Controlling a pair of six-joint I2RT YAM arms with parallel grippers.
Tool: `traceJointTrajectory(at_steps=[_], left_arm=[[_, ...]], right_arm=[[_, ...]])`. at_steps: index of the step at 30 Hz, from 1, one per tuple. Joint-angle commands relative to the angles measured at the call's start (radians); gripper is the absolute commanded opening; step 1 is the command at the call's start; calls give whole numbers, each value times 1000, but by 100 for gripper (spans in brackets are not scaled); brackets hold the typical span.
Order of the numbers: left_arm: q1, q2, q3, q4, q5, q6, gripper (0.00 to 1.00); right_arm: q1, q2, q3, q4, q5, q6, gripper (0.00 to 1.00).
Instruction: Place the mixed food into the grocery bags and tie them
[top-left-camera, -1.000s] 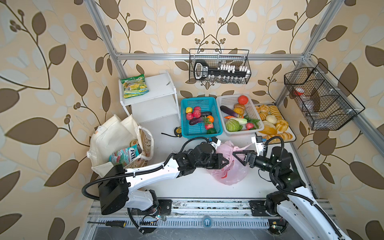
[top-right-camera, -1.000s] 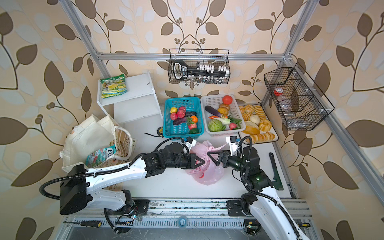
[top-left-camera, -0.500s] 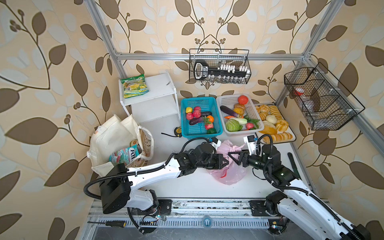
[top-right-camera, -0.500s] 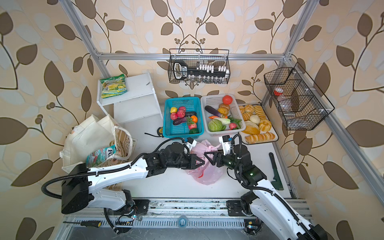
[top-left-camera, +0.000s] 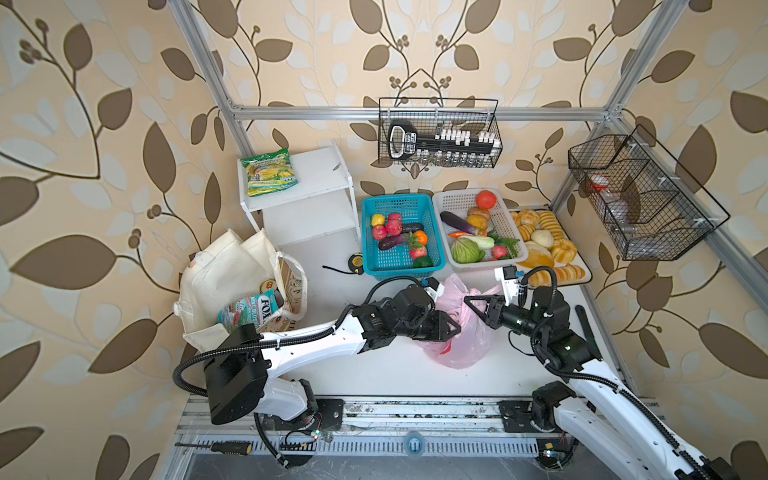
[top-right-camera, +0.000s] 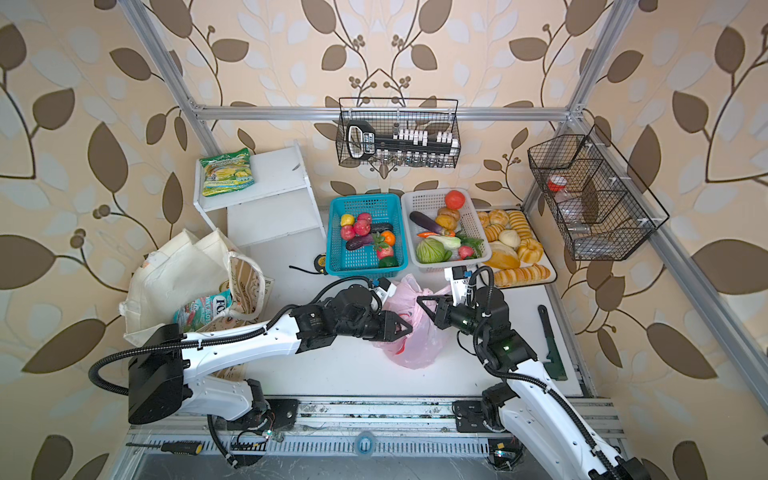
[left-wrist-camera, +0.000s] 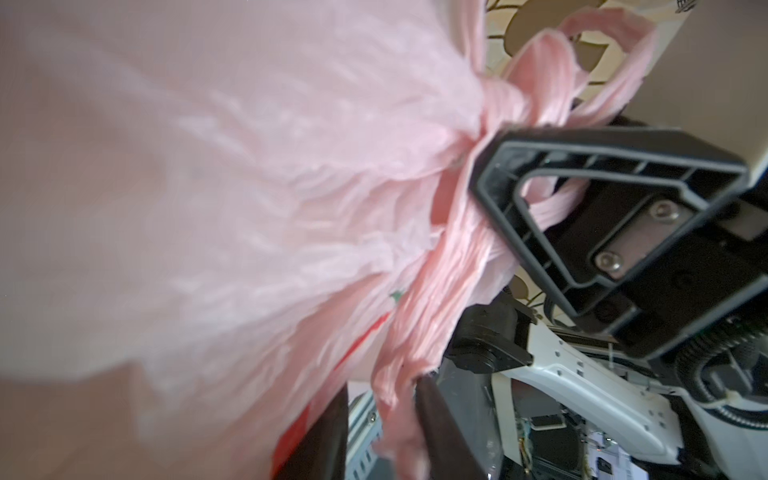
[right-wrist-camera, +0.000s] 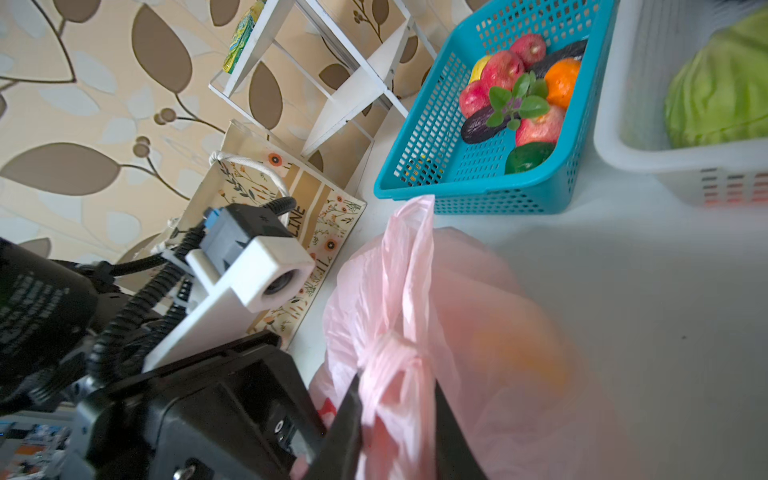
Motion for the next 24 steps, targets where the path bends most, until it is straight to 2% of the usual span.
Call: traceJointTrajectory(at_steps=[1, 4, 8, 13, 16, 19, 22, 24], left_arm=[[-10, -76, 48, -28, 1, 95, 54], [-10, -174, 43, -109, -61, 177, 67], [-9, -282, 67, -224, -147, 309, 80], [8, -234, 272, -492, -215, 689, 93], [51, -137, 398, -586, -127, 897, 99], [93, -21, 521, -683, -29, 1047, 99], [103, 63, 624, -759, -4, 1155, 99], [105, 128, 628, -748, 37, 1209, 99]], right_arm=[[-2, -7, 18, 22, -23, -38, 18], [-5, 2, 21, 23, -12, -63, 18], [-4, 18, 30, 38, -42, -81, 18], [-5, 20, 48, 26, -68, -106, 18], [-4, 16, 45, 29, -83, -117, 18], [-3, 13, 46, 33, -98, -119, 18], [-4, 7, 48, 41, -105, -112, 18], [-4, 0, 49, 53, -115, -106, 18]])
